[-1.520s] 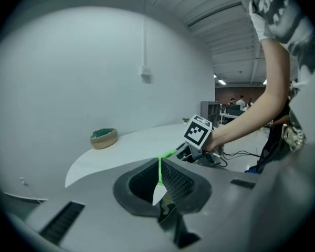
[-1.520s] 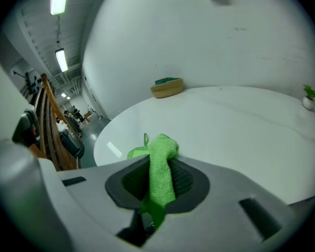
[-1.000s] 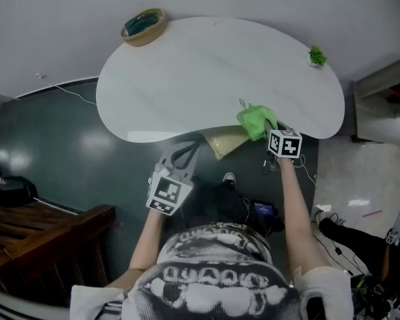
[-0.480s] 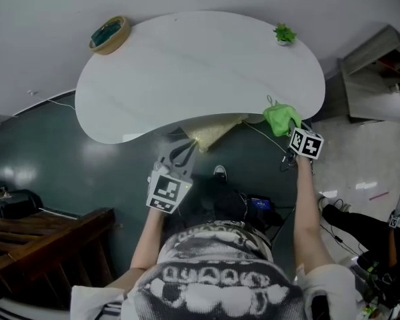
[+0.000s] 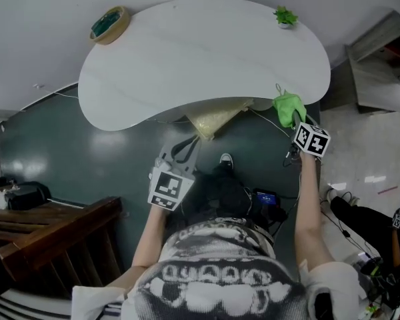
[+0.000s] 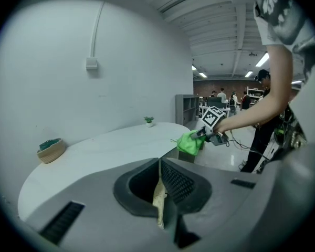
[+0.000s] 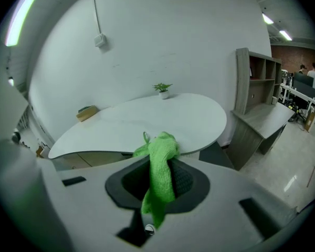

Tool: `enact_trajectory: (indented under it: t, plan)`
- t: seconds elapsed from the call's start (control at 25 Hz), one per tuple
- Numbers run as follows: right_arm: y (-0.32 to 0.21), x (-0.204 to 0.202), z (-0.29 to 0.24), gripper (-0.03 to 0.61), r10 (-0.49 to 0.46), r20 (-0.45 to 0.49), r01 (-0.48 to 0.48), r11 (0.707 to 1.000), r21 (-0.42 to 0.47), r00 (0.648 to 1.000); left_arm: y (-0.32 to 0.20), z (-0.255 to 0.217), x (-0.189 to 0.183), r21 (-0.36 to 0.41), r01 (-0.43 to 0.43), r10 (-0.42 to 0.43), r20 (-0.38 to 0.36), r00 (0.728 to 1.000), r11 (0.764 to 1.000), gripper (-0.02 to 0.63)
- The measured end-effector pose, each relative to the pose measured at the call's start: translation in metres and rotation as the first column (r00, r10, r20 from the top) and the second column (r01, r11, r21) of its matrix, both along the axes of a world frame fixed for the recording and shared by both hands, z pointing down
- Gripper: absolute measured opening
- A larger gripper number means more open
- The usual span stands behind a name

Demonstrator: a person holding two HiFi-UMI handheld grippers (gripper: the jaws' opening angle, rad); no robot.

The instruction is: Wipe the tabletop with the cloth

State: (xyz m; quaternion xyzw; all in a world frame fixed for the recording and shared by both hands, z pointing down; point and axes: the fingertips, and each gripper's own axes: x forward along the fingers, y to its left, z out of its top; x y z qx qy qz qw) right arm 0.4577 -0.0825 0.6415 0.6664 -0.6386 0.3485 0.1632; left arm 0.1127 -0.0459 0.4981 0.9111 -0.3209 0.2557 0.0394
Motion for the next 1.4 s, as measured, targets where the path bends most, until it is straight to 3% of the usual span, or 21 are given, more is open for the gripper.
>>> enact_trajectory:
  t: [0.44, 0.72, 1.0, 1.4]
  plan:
    - [0.037, -0.116, -0.027, 0.048, -0.163, 0.023, 0.162, 0.986, 0.042, 0.986, 0.036, -0.003, -0.045, -0.002, 0.031, -0.031, -0.010, 0.999, 1.000, 0.014]
    - [0.090, -0.213, -0.062, 0.048, -0.190, 0.072, 0.182, 0.978, 0.101, 0.979, 0.076, -0.012, -0.115, 0.020, 0.058, -0.058, -0.026, 0.998, 0.998, 0.014]
    - [0.156, -0.307, -0.072, 0.048, -0.255, 0.056, 0.247, 0.962, 0.117, 0.965, 0.125, -0.011, -0.193, 0.049, 0.066, -0.064, -0.038, 0.997, 0.997, 0.014]
    - [0.227, -0.404, -0.094, 0.046, -0.320, 0.038, 0.311, 0.937, 0.160, 0.947, 0.186, -0.014, -0.257, 0.060, 0.046, -0.043, -0.050, 0.998, 0.997, 0.014]
